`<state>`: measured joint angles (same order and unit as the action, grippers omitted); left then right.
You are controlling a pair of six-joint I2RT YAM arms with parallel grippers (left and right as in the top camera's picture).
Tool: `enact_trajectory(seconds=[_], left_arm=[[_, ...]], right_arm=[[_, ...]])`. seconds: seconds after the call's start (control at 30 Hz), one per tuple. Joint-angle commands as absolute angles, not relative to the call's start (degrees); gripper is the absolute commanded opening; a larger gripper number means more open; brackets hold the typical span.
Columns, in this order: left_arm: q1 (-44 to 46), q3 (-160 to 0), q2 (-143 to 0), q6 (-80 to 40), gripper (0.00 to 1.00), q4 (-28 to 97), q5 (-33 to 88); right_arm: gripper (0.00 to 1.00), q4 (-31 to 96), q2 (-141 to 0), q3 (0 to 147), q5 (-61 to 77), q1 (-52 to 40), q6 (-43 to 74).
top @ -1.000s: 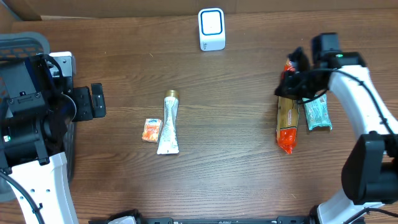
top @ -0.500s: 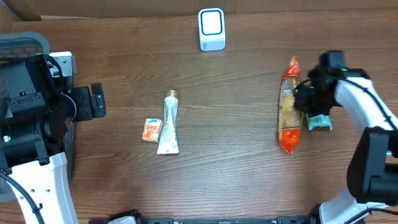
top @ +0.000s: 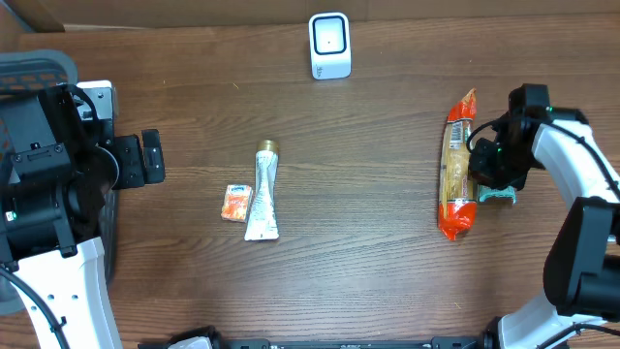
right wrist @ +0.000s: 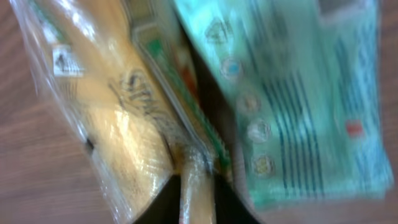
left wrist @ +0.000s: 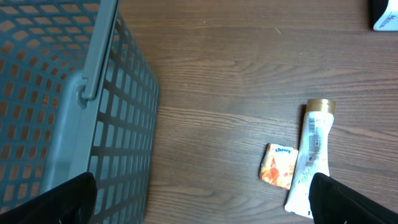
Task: Scan the item barcode
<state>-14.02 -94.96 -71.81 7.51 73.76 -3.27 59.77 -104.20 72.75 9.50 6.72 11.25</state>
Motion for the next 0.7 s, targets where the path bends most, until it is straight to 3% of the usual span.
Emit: enact_trajectory(seconds=[0.0, 0.13, 0.27, 0.47, 0.67], left_arm=[[-14.24, -95.74, -71.90, 8.14, 1.00, 73.67, -2.98], [-14.24, -95.74, -71.90, 8.16, 1.00, 73.67, -2.98], [-14.22, -95.74, -71.90, 8.16, 1.00, 73.67, -2.98], [-14.24, -95.74, -71.90, 8.16, 1.00, 73.67, -2.98], [-14.24, -95.74, -71.90, 8.16, 1.00, 73.67, -2.98]], right_arm=[[0.26, 64.97, -103.09, 83.50, 9.13, 6.11, 11.57], [0.34, 71.77, -103.09, 94.45, 15.94, 3.40, 9.58], [0.46, 69.06, -103.09, 97.58, 28.18, -2.76, 5.65], [0.55, 60.62, -105.69, 97.10, 28.12, -15.07, 5.78], [0.57, 54.52, -112.75, 97.10, 28.18, -26.48, 7.03]])
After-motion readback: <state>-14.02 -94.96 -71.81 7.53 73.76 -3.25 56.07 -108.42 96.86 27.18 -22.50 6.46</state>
